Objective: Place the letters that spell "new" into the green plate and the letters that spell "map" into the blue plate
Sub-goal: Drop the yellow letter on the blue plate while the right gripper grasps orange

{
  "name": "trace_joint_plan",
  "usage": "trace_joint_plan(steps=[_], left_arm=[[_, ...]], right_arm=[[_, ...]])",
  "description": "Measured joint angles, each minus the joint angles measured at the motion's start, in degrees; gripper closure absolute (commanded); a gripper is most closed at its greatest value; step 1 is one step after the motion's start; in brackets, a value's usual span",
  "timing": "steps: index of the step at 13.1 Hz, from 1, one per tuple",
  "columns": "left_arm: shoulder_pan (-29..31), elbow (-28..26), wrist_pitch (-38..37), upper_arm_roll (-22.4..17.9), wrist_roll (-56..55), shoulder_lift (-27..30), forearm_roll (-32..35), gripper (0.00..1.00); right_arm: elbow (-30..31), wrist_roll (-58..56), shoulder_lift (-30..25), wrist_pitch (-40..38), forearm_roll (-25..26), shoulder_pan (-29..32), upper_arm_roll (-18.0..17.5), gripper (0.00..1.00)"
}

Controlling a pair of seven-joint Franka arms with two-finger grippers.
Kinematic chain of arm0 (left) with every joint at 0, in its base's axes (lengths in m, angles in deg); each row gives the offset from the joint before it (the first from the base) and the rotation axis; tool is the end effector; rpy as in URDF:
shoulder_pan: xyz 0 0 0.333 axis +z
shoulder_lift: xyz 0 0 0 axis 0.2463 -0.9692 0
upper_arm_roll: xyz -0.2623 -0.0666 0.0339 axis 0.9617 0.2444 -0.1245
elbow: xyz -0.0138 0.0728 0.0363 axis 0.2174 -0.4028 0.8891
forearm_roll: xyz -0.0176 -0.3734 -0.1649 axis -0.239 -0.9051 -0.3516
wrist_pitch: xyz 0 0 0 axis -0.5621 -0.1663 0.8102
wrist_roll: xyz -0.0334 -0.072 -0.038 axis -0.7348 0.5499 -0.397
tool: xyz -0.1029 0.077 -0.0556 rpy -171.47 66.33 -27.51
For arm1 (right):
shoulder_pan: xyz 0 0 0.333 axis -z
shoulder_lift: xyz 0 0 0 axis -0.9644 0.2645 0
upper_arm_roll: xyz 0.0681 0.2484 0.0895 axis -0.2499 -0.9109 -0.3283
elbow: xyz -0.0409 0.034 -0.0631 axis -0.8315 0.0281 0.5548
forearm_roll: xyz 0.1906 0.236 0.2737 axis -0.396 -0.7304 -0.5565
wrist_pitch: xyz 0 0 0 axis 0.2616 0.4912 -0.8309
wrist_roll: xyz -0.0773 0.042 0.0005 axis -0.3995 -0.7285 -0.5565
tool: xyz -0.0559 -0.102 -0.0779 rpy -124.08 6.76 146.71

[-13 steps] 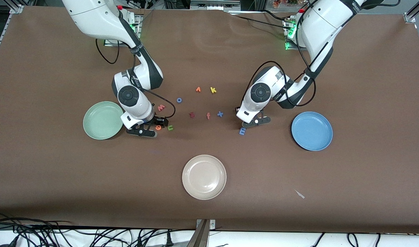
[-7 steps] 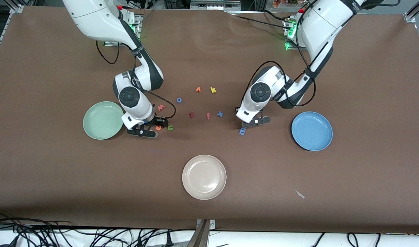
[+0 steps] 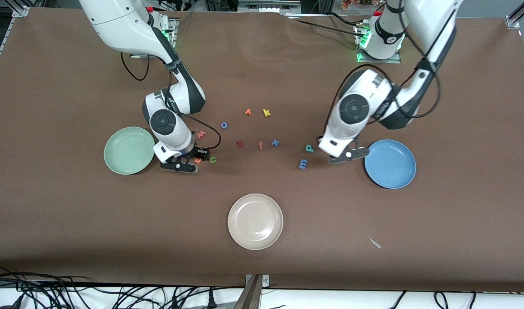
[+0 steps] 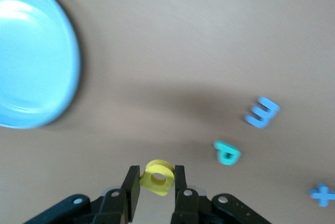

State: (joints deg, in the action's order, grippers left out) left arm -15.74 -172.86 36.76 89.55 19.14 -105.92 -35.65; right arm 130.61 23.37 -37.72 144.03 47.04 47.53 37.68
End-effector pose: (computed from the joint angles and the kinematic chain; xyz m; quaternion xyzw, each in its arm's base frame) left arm 0.5418 -0.2588 0.2228 -0.9887 -0.1151 0.0721 0.0626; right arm 0.5436 0.2576 0.0949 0.9980 -0.0634 -0.0047 0.0044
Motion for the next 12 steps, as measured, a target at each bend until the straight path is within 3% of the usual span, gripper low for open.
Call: trace_joint_plan(steps=[6,11,12], left_arm=[[15.3,-0.3,-3.5,-0.8,18.8,1.2,0.4,0.92],[23.0,-0.7,2.4,-1.1,22.3,-6.4,8.0,0.86],[23.7,-0.4,3.8,-1.1,22.3,-8.4,8.7,0.81]], right_arm=[[-0.7,0.0,0.5,0.2,0.0,0.0,0.0,0.31],[-1.1,0.0,0.9,0.2,0.0,0.0,0.0,0.44],[-1.2,0.0,0.9,0.3,0.0,0.0,0.0,0.47]])
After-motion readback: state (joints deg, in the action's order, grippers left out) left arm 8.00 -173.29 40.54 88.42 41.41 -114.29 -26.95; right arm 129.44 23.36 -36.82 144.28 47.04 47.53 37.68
